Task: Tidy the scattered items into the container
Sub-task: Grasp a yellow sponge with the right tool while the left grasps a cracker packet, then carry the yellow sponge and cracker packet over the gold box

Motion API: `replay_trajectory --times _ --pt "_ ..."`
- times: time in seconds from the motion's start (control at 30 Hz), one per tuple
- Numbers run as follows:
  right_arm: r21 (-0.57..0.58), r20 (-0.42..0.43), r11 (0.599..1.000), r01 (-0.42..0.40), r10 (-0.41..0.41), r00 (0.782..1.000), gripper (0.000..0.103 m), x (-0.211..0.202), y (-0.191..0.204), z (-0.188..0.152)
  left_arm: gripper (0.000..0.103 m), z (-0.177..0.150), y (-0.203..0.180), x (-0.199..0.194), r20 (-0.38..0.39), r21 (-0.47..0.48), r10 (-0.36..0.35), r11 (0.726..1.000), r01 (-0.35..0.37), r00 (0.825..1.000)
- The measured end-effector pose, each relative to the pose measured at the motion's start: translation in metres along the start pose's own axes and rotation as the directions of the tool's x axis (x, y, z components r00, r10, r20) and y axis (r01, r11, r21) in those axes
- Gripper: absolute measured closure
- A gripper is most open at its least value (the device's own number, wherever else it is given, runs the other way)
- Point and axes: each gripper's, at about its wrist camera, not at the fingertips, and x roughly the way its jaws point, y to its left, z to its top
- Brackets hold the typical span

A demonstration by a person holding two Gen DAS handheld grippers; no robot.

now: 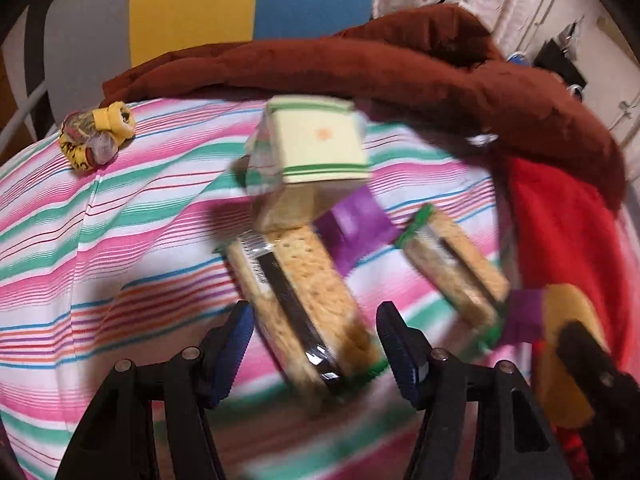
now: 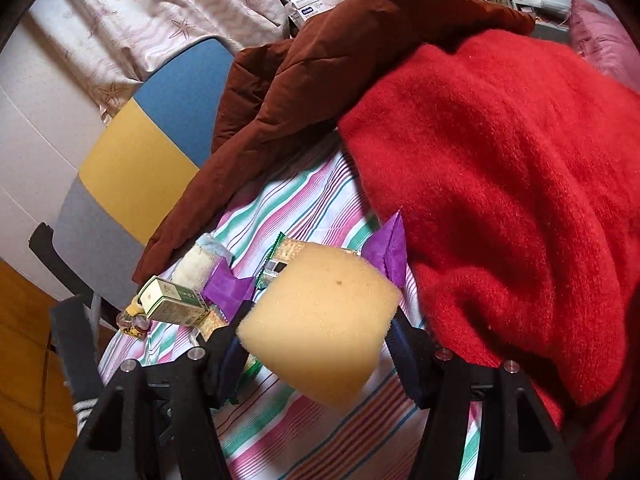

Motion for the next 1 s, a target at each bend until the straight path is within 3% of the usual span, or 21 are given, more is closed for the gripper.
replay_trajectory --times 0.1,0.2,0.5,0.73,1.0 --pt "0.001 -0.012 1.0 0.002 -0.002 1.0 0.039 0.002 0.0 -0.001 0.042 -0.005 0.007 -0.005 0.041 0.016 -0.037 0.999 0.036 0.998" --pt "-0.006 -0.018 1.0 0.002 -0.002 1.0 0.039 0.003 0.001 -0.002 0.056 -0.015 0.02 -0.014 0.067 0.036 -0.088 0.996 0.085 0.994" --pt "-0.109 -0.04 0.992 -0.056 0.052 0.998 0.039 0.005 0.023 -0.007 0.061 -0.049 0.059 -0.046 0.103 0.03 -0.16 0.987 0.158 0.982" --pt "-0.285 -0.164 0.939 -0.191 0.149 0.975 0.039 0.018 0.064 -0.027 0.065 -0.077 0.088 -0.066 0.129 -0.004 -0.18 0.983 0.182 0.975" --pt "-0.394 -0.197 0.893 -0.216 0.148 0.969 0.039 0.018 0.085 -0.045 0.067 -0.101 0.122 -0.084 0.158 -0.078 -0.202 0.973 0.216 0.967"
